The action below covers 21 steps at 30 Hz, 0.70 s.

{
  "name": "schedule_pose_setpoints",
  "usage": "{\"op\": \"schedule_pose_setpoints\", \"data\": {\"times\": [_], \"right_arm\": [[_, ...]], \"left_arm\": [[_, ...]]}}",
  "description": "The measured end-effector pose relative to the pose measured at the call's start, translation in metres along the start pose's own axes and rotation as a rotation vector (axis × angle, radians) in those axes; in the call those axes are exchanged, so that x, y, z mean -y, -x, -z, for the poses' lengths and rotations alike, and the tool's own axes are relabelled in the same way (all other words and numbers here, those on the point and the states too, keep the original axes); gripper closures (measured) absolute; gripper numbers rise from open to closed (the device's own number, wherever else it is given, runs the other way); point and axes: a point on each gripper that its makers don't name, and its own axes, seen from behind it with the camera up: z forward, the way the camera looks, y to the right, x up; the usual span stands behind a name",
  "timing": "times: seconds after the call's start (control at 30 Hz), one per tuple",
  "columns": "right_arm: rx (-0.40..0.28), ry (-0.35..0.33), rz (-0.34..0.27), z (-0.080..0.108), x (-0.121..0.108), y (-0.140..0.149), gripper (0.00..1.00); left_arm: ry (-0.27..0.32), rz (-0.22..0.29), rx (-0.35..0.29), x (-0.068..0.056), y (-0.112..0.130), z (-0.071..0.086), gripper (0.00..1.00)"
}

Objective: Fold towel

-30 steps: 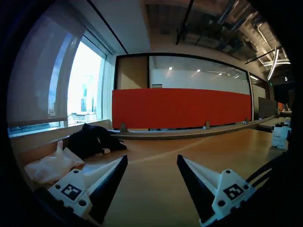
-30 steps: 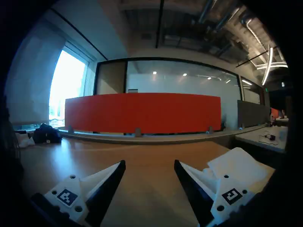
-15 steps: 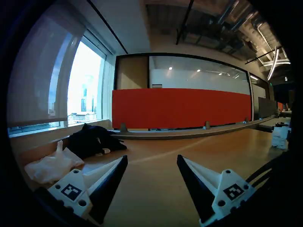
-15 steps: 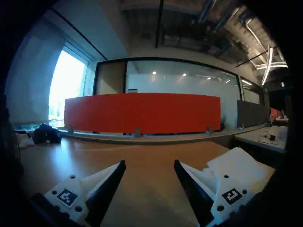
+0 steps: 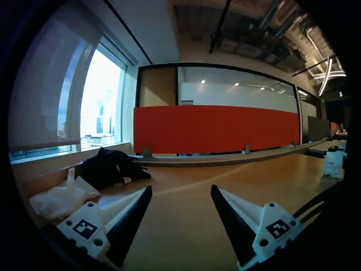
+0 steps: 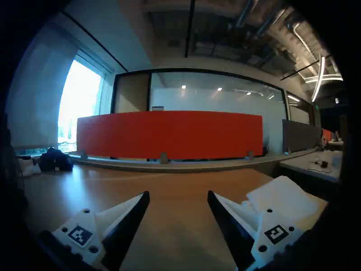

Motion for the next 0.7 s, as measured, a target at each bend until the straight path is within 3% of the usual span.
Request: {"op": "schedule_pose_setpoints", "data": {"times": [0.7], "right_arm": [[0.000,0.000,0.000,0.0000,-0.0002,-0.0002,0.00]], "left_arm": [[0.000,0.000,0.001,0.0010,-0.0034,0.0015,0.03]]}}
